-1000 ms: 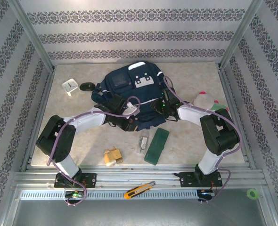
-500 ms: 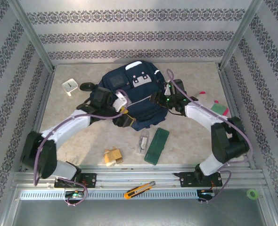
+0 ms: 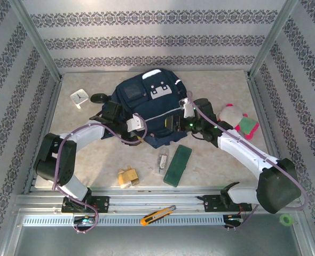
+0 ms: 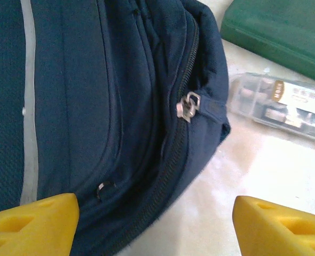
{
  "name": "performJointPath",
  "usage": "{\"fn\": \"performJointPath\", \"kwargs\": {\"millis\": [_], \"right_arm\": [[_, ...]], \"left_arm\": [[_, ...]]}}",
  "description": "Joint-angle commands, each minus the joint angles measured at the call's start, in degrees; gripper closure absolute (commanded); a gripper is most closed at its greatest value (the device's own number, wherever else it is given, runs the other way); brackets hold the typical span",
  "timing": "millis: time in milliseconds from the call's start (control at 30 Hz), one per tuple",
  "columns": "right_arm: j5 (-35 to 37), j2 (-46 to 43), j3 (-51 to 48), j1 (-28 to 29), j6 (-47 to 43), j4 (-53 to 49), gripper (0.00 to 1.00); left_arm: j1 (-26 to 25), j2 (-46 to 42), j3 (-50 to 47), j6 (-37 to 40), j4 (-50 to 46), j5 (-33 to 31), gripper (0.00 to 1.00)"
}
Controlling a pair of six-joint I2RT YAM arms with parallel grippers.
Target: Pack the student bag
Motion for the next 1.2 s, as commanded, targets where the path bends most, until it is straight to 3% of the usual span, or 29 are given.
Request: {"fn": "performJointPath", "kwargs": {"millis": [0,100,167,333,533,900,1167], "right_arm": [[-2.33,-1.63,-3.41,1.66,1.93,0.56,0.48],[-9.98,1.22,-5.56,1.31,5.40,5.47,0.49],[-12.67,3.59,-4.85,1.96,6.02,5.75,0.49],[-13.09,9.36,-2.36,4.42,5.83,7.95,0.49],[-11.14,14.77,0.01,6.33,5.65,9.66,0.51],[-8.01,19.33,-0.17,6.07,5.59,12.64,0.51],[-9.29,22.69,0.64,6.05,8.05,17.77,0.54]], "left_arm": [[-1.42,1.90,0.15,4.61,7.00,-0.45,0.26],[-1.57,2.78,-0.57,3.76,7.60,2.25,0.44],[-1.65,2.52,-1.59,3.51,7.77,3.80,0.50],[-1.84,2.57,-0.98,4.01,5.94,3.97,0.59],[-1.84,3.20,1.56,2.98,1.67,5.72,0.84],[-1.95,3.94,4.59,1.21,-3.54,6.98,1.00],[-2.80,4.11,5.18,-1.72,-2.44,7.66,1.00]]}}
